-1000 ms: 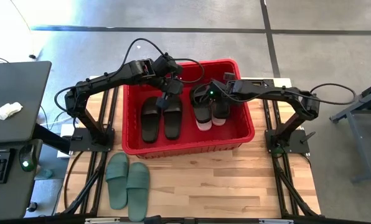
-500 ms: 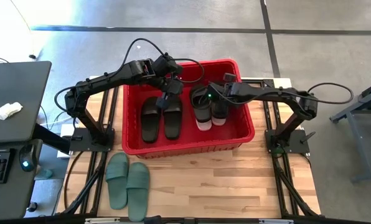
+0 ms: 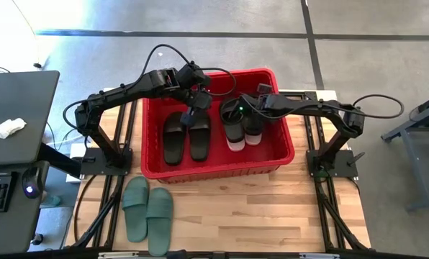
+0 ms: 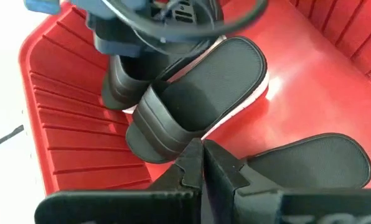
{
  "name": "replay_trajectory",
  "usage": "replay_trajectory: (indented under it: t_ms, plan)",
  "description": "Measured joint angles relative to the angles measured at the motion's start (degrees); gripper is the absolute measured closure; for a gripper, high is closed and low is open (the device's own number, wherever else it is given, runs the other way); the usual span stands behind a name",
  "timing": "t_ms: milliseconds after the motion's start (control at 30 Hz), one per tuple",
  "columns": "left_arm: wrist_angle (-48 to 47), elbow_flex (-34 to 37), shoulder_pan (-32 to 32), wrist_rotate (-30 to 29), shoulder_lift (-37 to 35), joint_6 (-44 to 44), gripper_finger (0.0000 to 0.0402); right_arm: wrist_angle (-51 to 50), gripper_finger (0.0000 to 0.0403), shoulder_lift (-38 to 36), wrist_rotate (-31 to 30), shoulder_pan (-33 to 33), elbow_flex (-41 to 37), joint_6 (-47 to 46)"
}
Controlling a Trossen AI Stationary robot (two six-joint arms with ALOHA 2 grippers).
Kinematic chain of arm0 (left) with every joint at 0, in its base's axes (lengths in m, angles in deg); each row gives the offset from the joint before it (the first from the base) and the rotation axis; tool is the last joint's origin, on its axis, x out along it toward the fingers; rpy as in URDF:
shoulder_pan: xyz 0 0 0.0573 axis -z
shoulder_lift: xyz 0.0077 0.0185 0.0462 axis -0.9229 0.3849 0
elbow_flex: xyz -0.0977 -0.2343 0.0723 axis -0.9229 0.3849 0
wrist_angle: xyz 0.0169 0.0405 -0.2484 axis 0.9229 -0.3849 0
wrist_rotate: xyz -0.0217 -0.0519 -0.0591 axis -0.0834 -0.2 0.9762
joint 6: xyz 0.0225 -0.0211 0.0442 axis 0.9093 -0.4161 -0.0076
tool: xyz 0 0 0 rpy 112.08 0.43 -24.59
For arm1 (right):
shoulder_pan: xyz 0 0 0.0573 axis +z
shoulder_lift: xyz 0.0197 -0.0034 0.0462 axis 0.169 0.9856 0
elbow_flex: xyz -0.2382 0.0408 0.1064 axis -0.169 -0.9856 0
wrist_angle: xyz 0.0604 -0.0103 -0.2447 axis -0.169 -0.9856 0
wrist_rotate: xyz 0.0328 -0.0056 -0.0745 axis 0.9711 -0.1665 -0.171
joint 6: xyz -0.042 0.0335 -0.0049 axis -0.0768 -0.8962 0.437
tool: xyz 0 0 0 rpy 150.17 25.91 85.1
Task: Pick and place slides into bin
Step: Stack the black slipper on top of the pink slipper in the red bin
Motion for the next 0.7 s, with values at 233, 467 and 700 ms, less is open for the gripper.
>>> replay_trajectory:
  t_ms: [233,467,700]
  plan:
    - [-0.07,0.00,0.00,0.39,0.00,-0.02,0.0399,0.23,0.0403,1.71,-0.80,0.00,-0.02,0.49]
    - [-0.07,0.00,0.00,0.38,0.00,-0.02,0.0399,-2.07,0.0403,1.66,3.99,-0.41,-0.02,-1.47]
    - [-0.07,0.00,0.00,0.40,0.00,0.00,0.0399,-2.65,0.0402,1.64,4.48,-0.41,-0.02,-2.45]
